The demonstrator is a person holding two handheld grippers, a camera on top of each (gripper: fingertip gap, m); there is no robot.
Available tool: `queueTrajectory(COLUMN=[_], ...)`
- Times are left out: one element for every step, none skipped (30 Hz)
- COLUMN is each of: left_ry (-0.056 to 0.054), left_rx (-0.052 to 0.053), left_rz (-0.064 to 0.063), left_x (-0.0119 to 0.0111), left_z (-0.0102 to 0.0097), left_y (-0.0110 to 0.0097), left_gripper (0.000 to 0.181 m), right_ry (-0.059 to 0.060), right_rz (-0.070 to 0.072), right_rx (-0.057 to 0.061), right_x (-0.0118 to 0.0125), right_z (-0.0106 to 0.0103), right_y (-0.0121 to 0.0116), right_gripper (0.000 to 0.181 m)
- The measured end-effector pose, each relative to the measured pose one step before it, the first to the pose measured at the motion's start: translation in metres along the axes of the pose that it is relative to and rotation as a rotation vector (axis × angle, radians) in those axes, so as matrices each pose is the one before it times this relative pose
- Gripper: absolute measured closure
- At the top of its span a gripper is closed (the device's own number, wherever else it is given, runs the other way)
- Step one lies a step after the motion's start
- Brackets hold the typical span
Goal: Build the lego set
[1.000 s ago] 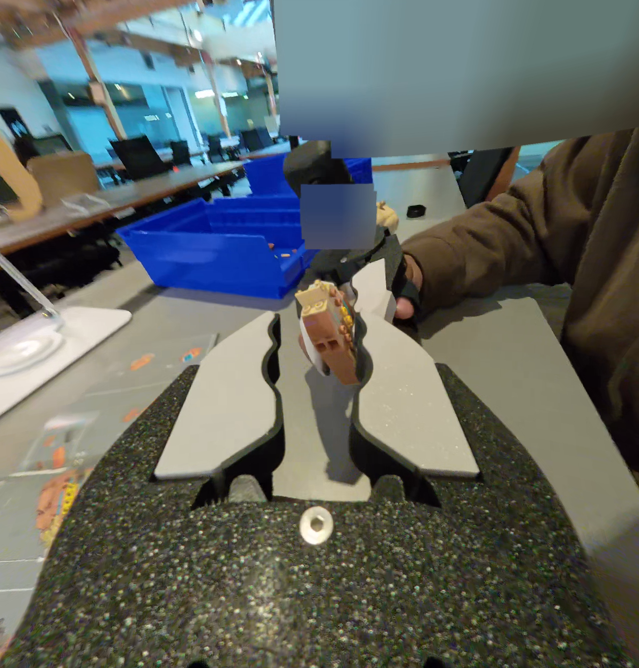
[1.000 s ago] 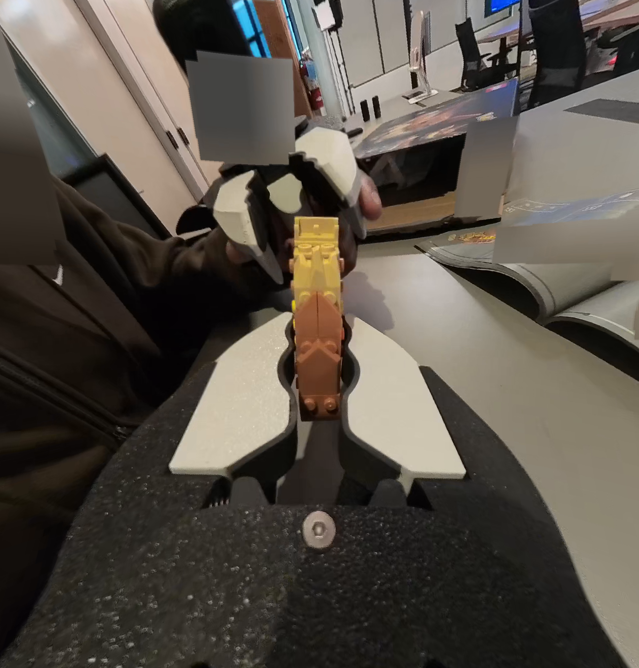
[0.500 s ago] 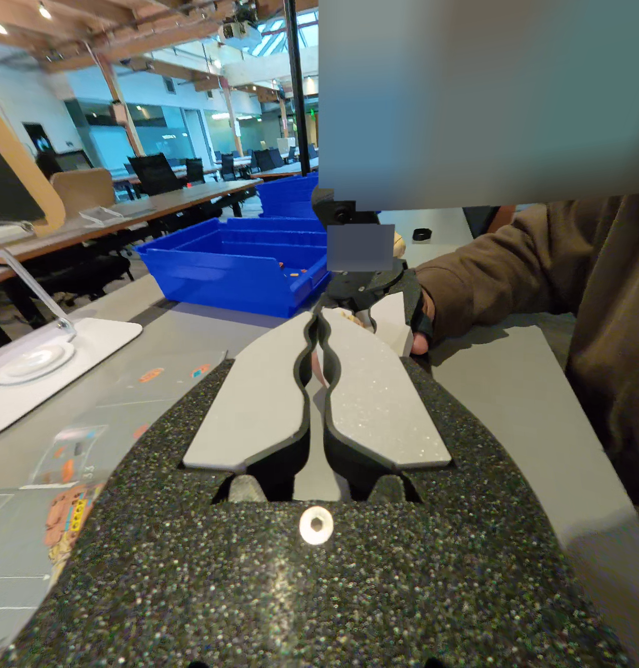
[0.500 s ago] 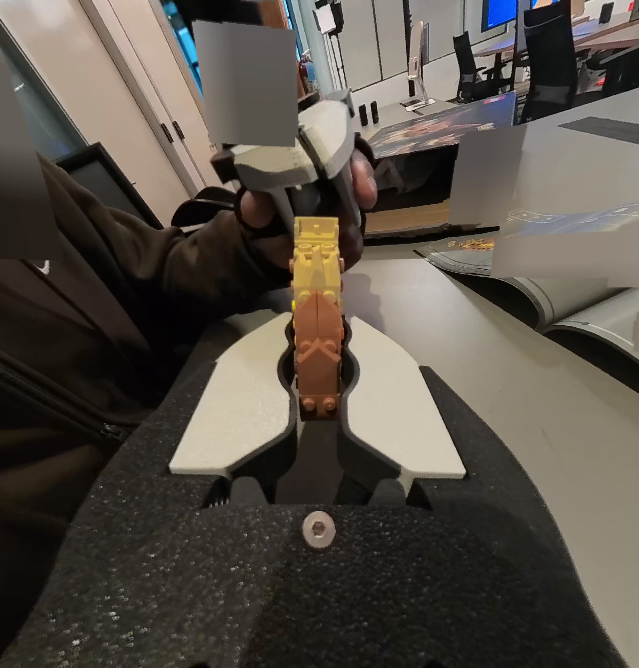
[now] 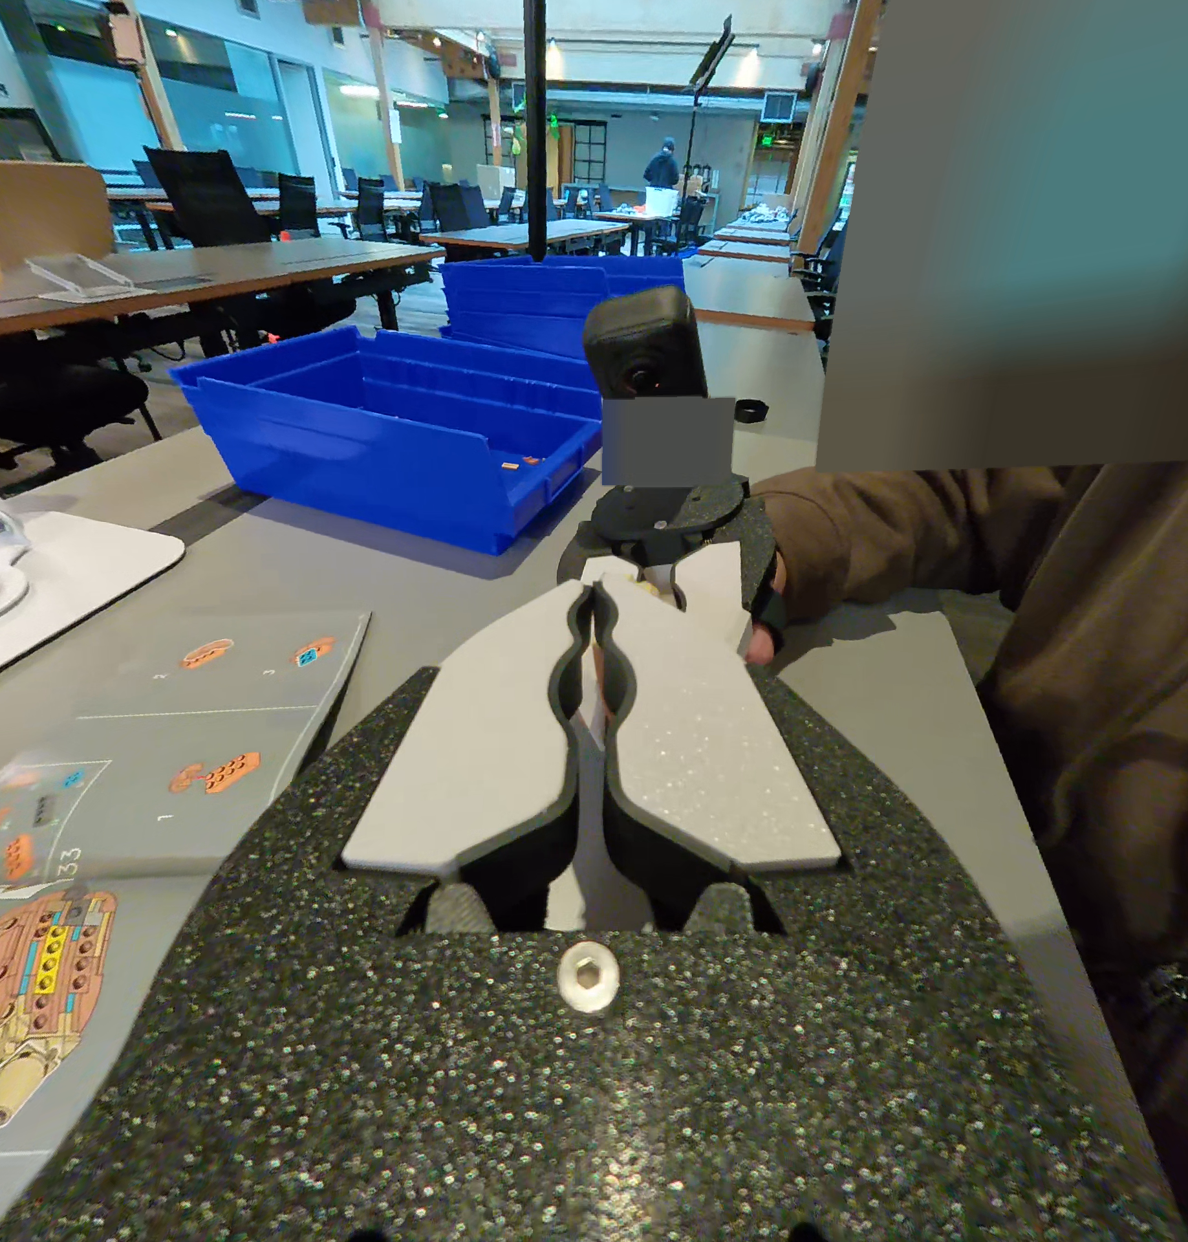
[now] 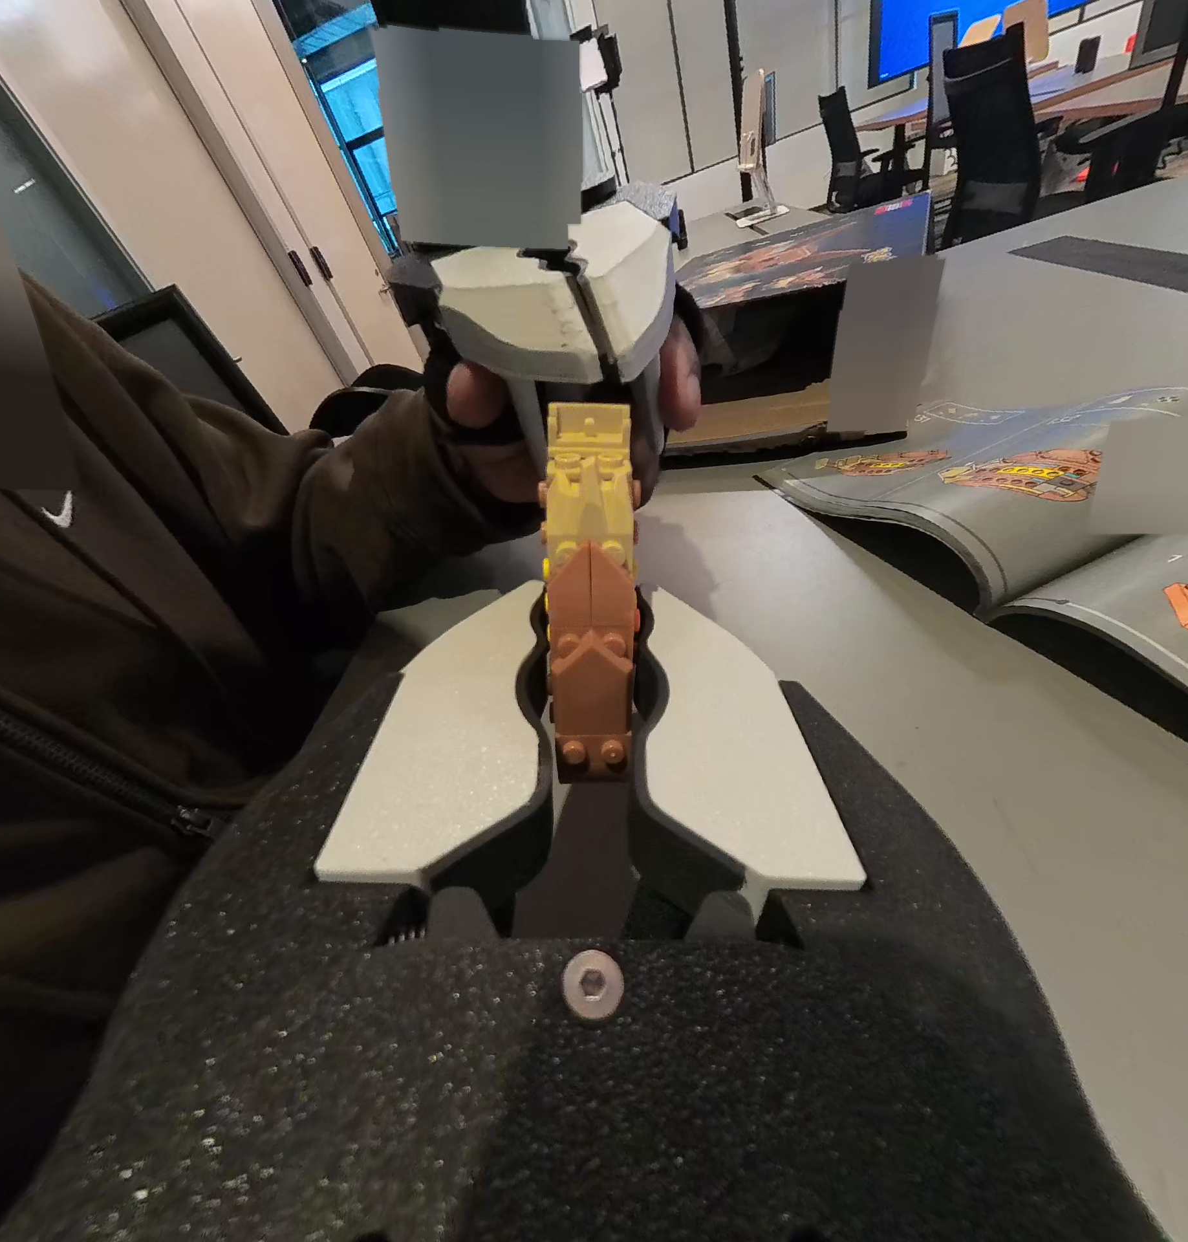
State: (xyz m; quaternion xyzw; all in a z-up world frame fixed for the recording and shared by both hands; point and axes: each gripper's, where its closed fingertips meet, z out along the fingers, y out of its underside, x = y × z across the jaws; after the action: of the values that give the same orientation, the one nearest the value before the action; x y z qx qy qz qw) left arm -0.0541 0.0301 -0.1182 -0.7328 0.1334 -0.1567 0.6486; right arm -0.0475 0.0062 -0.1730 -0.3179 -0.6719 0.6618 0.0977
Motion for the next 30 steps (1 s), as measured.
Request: queueTrajectory(left_ry=[-0.006,-0.0066,-0.0065,0.004,0.0135,0.0103,0.0105,0.0135,0.0201,0.0275,0.022,0.0157,0.0124,0.0112,0.0068,0.001,0.0005,0.0007,0.0001,0.0018,0.0016,0.0019,0.0031,0.0007,-0.0006,-0.0023,-0.0032,-0.0026,-0.0018,-0.0019], left_rx=[-0.0027,-0.0071,-0.0082,-0.0053,-0.0018,0.0,0.004,0.0065,0.0051,0.0045,0.0051,0.0052,0.0021,-0.0011,-0.0013,-0.0027,-0.0039,-0.0042,-0.0027,-0.0024,-0.0047,-0.0026,-0.0005,-0.0011,-0.0014,-0.0027,-0.0029,-0.0021,-0.0024,-0.0031], left_rz=[0.0048,0.0132,0.0138,0.0071,-0.0007,-0.0033,-0.0015,-0.0053,-0.0094,-0.0101,-0.0092,-0.0042,-0.0007,0.0026,0.0037,0.0016,-0.0007,-0.0004,0.003,0.0047,0.0031,0.0031,0.0017,0.0014,0.003,0.0037,0.0047,0.0052,0.0034,0.0031], left_x=[-0.00036,-0.00022,-0.00013,0.00116,0.00201,0.00127,0.00118,0.00152,0.0021,0.00321,0.00272,0.00239,0.00233,0.00256,0.002,0.00082,0.00037,0.00017,0.0003,0.00068,0.00054,0.00068,0.00078,0.00047,0.00027,0.00012,0.00015,0.00033,0.00029,0.00015], left_z=[-0.00094,-0.00065,-0.00023,0.00029,0.00046,0.0005,0.00025,-0.00008,-0.0002,-0.00047,-0.0005,-0.00016,0.00018,0.00068,0.0011,0.00135,0.00119,0.00093,0.0005,0.00009,-0.0001,-0.0001,-0.00007,0.0001,0.00013,0.00022,0.00022,0.00026,0.00029,0.00028], left_y=[0.00047,0.00131,0.00157,0.00124,0.00077,0.00063,0.00018,-0.00019,-0.00035,-0.00026,-0.00024,-0.00042,-0.00033,0.00007,0.00006,0.00016,0.00048,0.00063,0.00042,0.00034,0.00062,0.00047,0.0001,0.00005,0.00008,0.00013,0.00017,0.00017,0.00008,0.00026], left_gripper=[0.181,0.181,0.181,0.181,0.178,0.172,0.165,0.159,0.153,0.147,0.143,0.142,0.142,0.143,0.145,0.147,0.148,0.15,0.153,0.156,0.159,0.161,0.162,0.163,0.164,0.165,0.164,0.164,0.164,0.163], right_ry=[0.0052,0.0064,0.008,0.0071,0.0046,-0.0003,-0.0035,-0.0029,-0.0025,-0.0019,0.0,0.0005,0.0006,0.0006,-0.0006,-0.0006,0.0002,-0.0001,0.0006,0.001,0.0007,0.0011,0.0023,0.0033,0.0029,0.0032,0.0029,0.0013,0.0011,0.0011], right_rz=[-0.0053,-0.0083,-0.0117,-0.0143,-0.0147,-0.0133,-0.012,-0.0102,-0.009,-0.0083,-0.0078,-0.0075,-0.0087,-0.0107,-0.0118,-0.0128,-0.0129,-0.0123,-0.0117,-0.0107,-0.0092,-0.0074,-0.0048,-0.003,-0.0033,-0.0043,-0.0044,-0.0037,-0.0028,-0.0022], right_rx=[0.0043,0.0035,0.0018,-0.0003,-0.0011,-0.0004,0.0011,0.0033,0.0038,0.0033,0.0027,0.001,-0.0005,-0.0015,-0.0026,-0.0038,-0.0042,-0.0047,-0.0045,-0.0035,-0.003,-0.0024,-0.0016,-0.0008,-0.0015,-0.0026,-0.0021,-0.002,-0.0019,-0.0012], right_x=[0.00054,0.00061,0.00061,0.00028,-0.00019,-0.00091,-0.0013,-0.00105,-0.00091,-0.00063,-0.00033,-0.00019,-0.00037,-0.00043,-0.00091,-0.00086,-0.00095,-0.00095,-0.00083,-0.00079,-0.0006,-0.00042,-0.00003,0.00042,0.00034,0.00032,0.00007,-0.00011,-0.00012,-0.00009], right_z=[-0.00041,-0.00043,-0.00027,0.00002,0.00009,0.00001,-0.00005,-0.00028,-0.00048,-0.00033,-0.00032,-0.00024,0.00006,0.00009,0.00021,0.00036,0.00043,0.00045,0.0004,0.00039,0.00029,0.00015,0.00014,-0.00009,-0.00006,0.00001,0.00002,0.00008,0.00015,0.00012], right_y=[-0.00054,-0.00046,-0.00026,0.00016,0.00006,0.00007,-0.00015,-0.00039,-0.00048,-0.00039,-0.00034,-0.00017,0.00004,0.00018,0.00025,0.00047,0.00051,0.00053,0.00057,0.00043,0.00034,0.00024,0.00022,0.00012,0.0002,0.00023,0.00028,0.00026,0.00023,0.00014], right_gripper=[0.16,0.16,0.16,0.16,0.16,0.16,0.16,0.16,0.16,0.16,0.16,0.16,0.16,0.16,0.16,0.16,0.16,0.16,0.16,0.16,0.16,0.16,0.16,0.16,0.16,0.16,0.16,0.16,0.16,0.16])
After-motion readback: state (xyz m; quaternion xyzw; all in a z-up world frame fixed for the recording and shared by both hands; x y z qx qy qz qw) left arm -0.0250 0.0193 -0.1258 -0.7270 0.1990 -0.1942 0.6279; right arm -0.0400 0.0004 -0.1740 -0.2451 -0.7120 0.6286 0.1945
